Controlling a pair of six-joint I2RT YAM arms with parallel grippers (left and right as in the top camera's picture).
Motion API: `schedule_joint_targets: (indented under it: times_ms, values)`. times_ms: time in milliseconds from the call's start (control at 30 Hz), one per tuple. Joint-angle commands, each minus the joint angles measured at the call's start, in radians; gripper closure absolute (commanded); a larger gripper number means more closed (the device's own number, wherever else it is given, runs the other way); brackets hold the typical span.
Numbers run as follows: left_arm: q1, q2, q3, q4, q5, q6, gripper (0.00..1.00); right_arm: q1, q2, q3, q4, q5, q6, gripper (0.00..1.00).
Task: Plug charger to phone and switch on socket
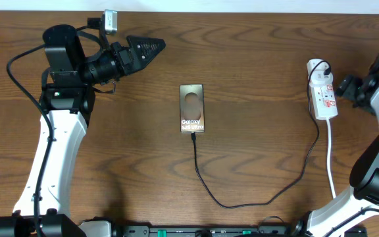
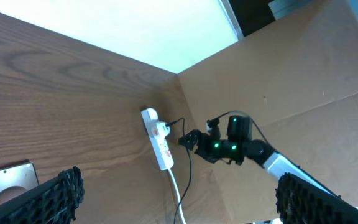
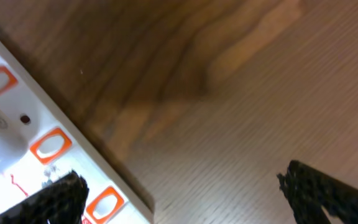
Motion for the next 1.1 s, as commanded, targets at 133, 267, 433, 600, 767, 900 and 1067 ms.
schedule_joint_targets:
  times_ms: [133, 267, 433, 600, 767, 900, 1067]
  values:
    - [0.003, -0.016, 0.009, 0.001, 0.005, 0.014, 0.0, -0.007, 0.009, -0.154, 0.272, -0.086, -0.014, 0.01]
    - [0.003, -0.016, 0.009, 0.001, 0.005, 0.014, 0.0, -0.007, 0.009, -0.201, 0.373, -0.105, -0.014, 0.01]
    - [0.003, -0.016, 0.009, 0.001, 0.005, 0.014, 0.0, -0.007, 0.019, -0.21, 0.405, -0.107, -0.031, 0.01]
    - [0.003, -0.016, 0.009, 0.001, 0.005, 0.014, 0.0, -0.007, 0.061, -0.21, 0.431, -0.111, -0.03, 0.01]
    - [0.003, -0.016, 0.009, 0.001, 0.005, 0.014, 0.0, -0.007, 0.124, -0.21, 0.449, -0.156, -0.03, 0.01]
    - [0.003, -0.016, 0.009, 0.001, 0.005, 0.014, 0.0, -0.007, 0.131, -0.209, 0.466, -0.206, -0.052, 0.01]
    - [0.003, -0.016, 0.009, 0.001, 0.005, 0.014, 0.0, -0.01, 0.109, -0.195, 0.465, -0.204, -0.068, 0.01]
